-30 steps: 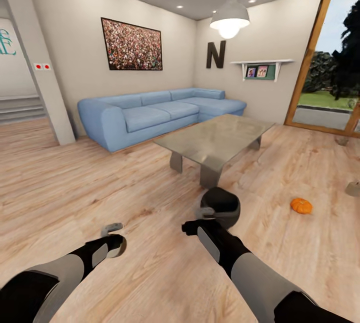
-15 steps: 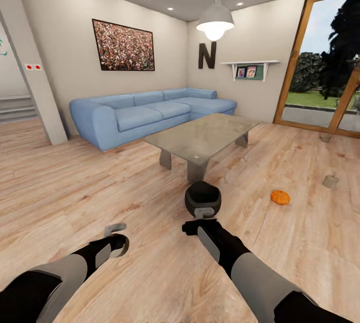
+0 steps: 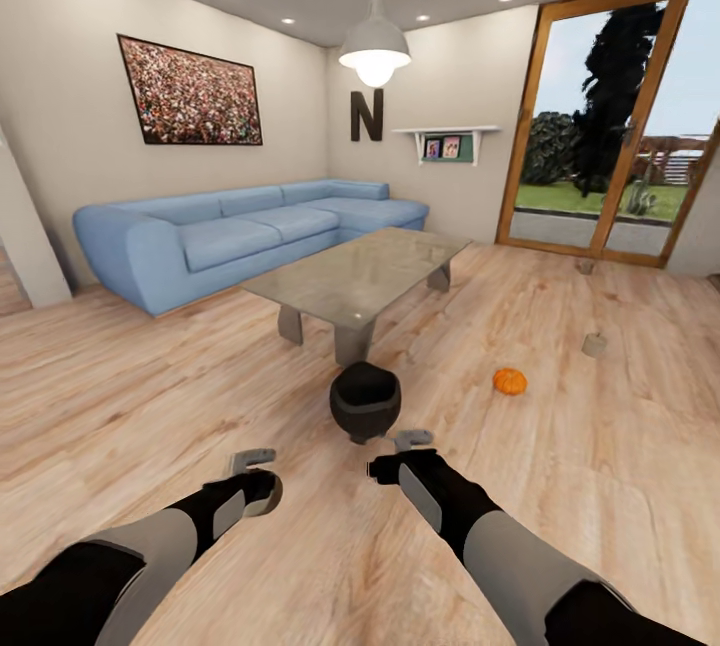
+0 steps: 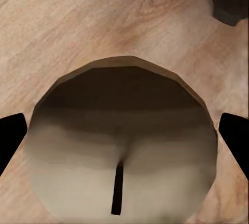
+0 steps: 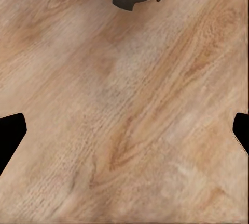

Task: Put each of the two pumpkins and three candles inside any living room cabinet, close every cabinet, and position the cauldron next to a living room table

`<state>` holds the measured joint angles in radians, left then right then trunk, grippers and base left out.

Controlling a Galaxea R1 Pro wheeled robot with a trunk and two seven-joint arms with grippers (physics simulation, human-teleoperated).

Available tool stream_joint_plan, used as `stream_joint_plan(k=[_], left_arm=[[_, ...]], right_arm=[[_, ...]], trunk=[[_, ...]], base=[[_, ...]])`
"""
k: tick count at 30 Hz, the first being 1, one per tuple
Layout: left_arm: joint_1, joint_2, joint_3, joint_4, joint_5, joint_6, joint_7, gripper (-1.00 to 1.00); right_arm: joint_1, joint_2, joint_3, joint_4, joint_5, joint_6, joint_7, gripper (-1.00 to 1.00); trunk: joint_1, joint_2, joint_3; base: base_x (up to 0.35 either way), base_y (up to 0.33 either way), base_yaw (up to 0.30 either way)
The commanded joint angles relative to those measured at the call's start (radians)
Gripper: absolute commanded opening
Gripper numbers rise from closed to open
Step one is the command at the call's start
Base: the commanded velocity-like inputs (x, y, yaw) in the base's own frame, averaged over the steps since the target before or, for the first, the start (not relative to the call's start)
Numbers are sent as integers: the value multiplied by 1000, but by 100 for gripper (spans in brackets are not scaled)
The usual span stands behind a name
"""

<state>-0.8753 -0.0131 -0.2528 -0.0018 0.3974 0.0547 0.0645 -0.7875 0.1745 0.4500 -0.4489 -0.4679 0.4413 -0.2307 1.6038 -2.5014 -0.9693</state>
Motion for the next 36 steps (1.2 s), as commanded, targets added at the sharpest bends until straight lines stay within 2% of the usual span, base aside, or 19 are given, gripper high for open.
stream_joint_plan(k=[1, 3, 9, 12, 14, 20, 22, 30, 32, 36], left_arm=[[-1, -8, -13, 0, 0, 3, 4, -100], [-1, -20, -13, 1, -11, 4, 3, -100], [-1, -31, -13, 2, -16, 4, 1, -100], [-1, -39, -13, 2, -18, 5, 1, -100], [0, -42, -13, 3, -31, 8, 1, -100], [3, -52, -13, 3, -104, 19, -2, -100], [4, -54, -13, 3, -113, 20, -3, -100], [5, -54, -13, 4, -119, 20, -17, -100], [6, -54, -13, 4, -120, 19, -20, -100], [6, -56, -13, 4, -121, 19, -24, -100]], right_arm=[[-1, 0, 5, 2, -9, -1, -9, 100], [-1, 0, 4, 7, -9, -11, -9, 100], [-1, 0, 3, 19, -9, -20, -9, 100], [-1, 0, 3, 50, -8, -50, -9, 100], [-1, 0, 2, 63, -8, -70, -13, 100], [-1, 0, -3, 106, -7, -148, -17, 100], [-1, 0, -5, 120, -6, -177, -18, 100], [-1, 0, -20, 144, -6, -211, -18, 100], [-1, 0, -21, 182, -6, -239, -15, 100], [-1, 0, -22, 356, -8, -403, 9, 100]], trunk=[[0, 0, 0], [0, 0, 1], [0, 0, 5], [0, 0, 7], [0, 0, 9], [0, 0, 12], [0, 0, 13], [0, 0, 17], [0, 0, 18], [0, 0, 19]], base=[[0, 0, -274], [0, 0, -274], [0, -17, -274], [0, -230, -265], [0, -273, -236], [0, -291, -207], [0, -297, -173], [0, -297, -172], [21, -297, -201], [77, -297, -241]])
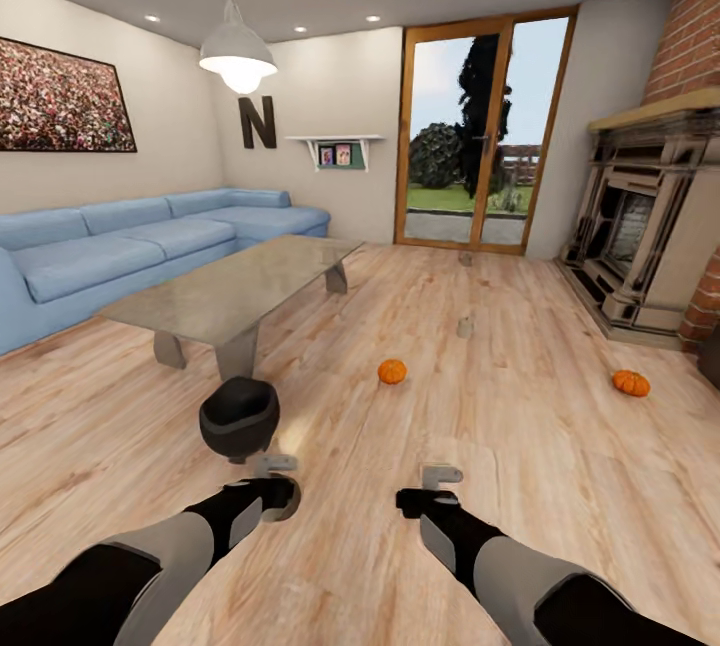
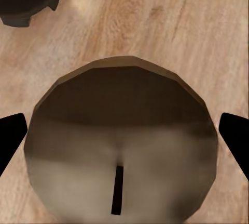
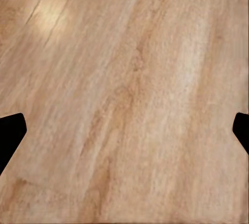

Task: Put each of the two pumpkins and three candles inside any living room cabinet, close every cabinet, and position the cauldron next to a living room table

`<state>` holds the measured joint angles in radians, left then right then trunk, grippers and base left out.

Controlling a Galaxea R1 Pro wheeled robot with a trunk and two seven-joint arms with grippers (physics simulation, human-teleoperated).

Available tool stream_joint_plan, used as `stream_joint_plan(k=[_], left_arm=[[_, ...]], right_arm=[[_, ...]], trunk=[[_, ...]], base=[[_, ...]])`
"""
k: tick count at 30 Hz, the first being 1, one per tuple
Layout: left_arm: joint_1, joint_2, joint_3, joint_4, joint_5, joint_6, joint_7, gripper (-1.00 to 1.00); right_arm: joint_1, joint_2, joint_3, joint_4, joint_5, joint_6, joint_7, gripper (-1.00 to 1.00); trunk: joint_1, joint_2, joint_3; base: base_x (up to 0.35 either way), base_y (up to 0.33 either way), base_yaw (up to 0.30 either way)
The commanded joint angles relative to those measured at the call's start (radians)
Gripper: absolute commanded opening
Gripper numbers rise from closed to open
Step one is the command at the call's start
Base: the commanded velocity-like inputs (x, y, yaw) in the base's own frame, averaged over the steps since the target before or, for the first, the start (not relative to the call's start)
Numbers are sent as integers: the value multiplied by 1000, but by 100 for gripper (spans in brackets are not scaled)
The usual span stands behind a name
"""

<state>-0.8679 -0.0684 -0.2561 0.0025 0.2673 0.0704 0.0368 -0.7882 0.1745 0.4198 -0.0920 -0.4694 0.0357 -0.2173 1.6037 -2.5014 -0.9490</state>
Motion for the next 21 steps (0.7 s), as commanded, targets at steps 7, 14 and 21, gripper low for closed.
stream_joint_plan(k=[7, 14, 21], left_arm=[[1, 1, -9, -1, 9, 1, 2, -100], [1, 2, -9, -1, 10, -1, -39, -100], [1, 1, -9, -1, 10, -4, -47, -100]], right_arm=[[0, 0, 7, 42, -15, -27, 12, 100], [0, 0, 7, 46, -103, -33, 50, 100], [0, 0, 7, 60, -195, -86, 116, 100]], trunk=[[0, 0, 3], [0, 0, 7], [0, 0, 12]], base=[[46, -136, -288], [3, -9, -295], [0, -1, -296]])
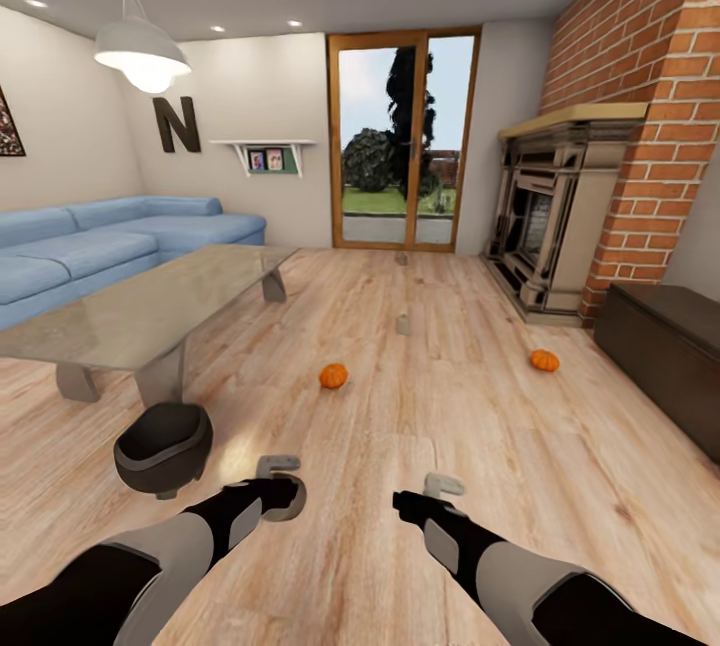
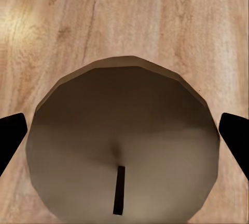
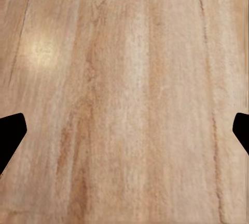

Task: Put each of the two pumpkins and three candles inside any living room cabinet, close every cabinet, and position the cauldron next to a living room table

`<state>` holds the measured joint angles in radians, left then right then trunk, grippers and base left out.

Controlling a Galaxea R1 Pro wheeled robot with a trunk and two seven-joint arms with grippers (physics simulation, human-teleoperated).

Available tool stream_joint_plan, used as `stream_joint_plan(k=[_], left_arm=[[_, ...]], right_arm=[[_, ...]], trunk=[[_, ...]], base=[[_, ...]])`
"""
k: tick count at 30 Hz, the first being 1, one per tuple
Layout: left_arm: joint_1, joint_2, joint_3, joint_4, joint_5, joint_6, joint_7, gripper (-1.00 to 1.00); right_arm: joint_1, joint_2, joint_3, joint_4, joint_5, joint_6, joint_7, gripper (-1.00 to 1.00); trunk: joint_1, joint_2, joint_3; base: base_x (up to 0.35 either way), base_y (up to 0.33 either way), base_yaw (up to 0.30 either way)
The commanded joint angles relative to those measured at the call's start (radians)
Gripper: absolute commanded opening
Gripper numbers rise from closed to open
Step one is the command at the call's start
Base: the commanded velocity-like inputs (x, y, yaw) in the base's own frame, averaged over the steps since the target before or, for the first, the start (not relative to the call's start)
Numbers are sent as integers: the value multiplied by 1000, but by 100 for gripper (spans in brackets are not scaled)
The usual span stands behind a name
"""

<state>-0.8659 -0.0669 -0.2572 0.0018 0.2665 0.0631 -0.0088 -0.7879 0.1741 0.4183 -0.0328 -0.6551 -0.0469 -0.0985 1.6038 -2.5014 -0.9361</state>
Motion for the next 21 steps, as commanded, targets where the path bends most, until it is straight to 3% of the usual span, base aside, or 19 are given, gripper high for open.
stream_joint_plan(k=[1, 8, 14, 21], left_arm=[[-1, 0, -8, 0, 11, 3, -1, -100], [-1, 0, -8, 0, 11, -1, -2, -100], [-1, 0, -8, 0, 11, -2, -2, -100], [-1, 0, -8, 0, 11, -2, -2, -100]], right_arm=[[-1, 0, 8, 6, -17, -13, 0, 100], [-1, 0, 8, 17, -62, -42, 6, 100], [-1, 0, 8, 17, -70, -44, 6, 100], [-1, 0, 8, 17, -70, -44, 6, 100]], trunk=[[0, 0, 0], [0, 0, 4], [0, 0, 8], [0, 0, 9]], base=[[0, 0, -296], [0, 0, -295], [0, 0, -271], [0, 0, -94]])
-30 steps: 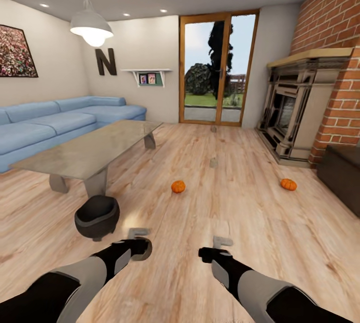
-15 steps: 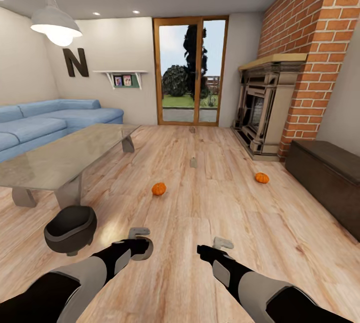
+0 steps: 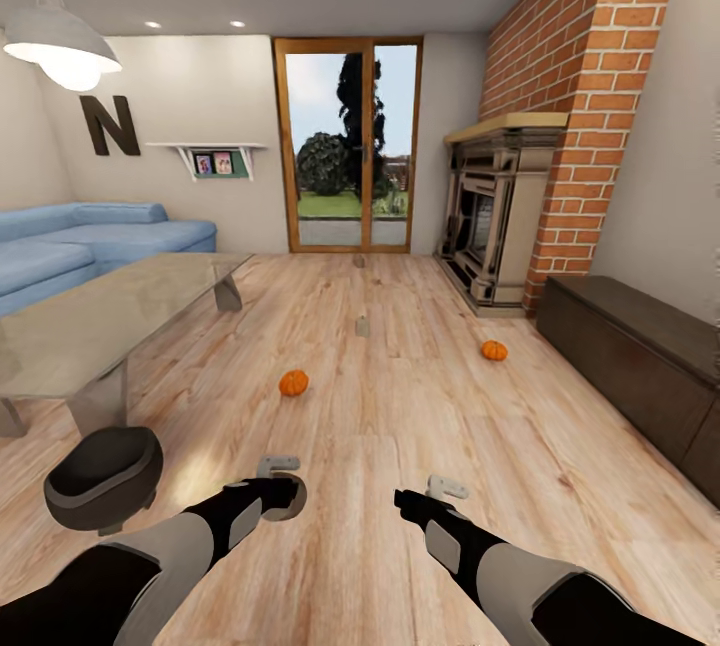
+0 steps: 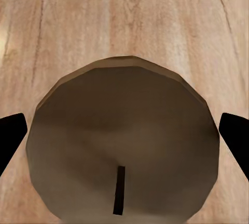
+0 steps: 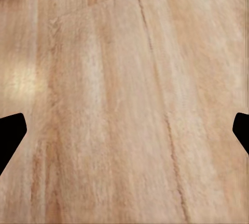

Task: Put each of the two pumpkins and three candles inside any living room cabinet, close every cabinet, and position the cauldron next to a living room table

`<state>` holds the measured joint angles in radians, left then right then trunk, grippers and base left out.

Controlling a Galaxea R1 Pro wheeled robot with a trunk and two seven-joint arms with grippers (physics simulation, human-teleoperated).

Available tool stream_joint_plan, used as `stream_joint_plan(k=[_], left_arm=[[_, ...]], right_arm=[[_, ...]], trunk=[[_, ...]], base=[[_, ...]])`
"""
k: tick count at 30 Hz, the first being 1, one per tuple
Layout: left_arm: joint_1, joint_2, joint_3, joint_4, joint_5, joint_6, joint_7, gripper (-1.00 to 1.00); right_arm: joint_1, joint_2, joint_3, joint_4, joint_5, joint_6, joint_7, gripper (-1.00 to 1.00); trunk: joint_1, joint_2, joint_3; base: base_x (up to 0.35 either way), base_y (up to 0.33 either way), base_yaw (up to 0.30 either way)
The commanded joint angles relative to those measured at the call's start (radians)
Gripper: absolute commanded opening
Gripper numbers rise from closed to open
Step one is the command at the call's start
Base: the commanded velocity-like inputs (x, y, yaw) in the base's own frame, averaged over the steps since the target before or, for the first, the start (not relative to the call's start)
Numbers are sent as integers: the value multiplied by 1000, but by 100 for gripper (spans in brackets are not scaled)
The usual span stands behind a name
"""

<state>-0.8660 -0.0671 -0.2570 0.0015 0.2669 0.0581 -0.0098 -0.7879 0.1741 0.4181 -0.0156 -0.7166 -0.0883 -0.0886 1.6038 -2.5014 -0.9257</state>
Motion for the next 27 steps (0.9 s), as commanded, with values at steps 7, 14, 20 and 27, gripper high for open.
stream_joint_plan(k=[7, 14, 20, 27], left_arm=[[-1, 0, -8, 0, 10, 4, -1, -100], [-1, 0, -8, 0, 10, 4, -1, -100], [-1, 0, -8, 0, 10, 4, -1, -100], [-1, 0, -8, 0, 9, 4, -1, -100]], right_arm=[[-1, 0, 8, 1, -9, -2, -3, 100], [-1, 0, 8, 7, -9, -2, -3, 100], [-1, 0, 8, 7, -9, -2, -3, 100], [-1, 0, 8, 7, -9, -2, -3, 100]], trunk=[[0, 0, -1], [0, 0, -1], [0, 0, -1], [0, 0, -1]], base=[[0, 0, -276], [0, 0, -299], [0, 0, -300], [0, 0, -299]])
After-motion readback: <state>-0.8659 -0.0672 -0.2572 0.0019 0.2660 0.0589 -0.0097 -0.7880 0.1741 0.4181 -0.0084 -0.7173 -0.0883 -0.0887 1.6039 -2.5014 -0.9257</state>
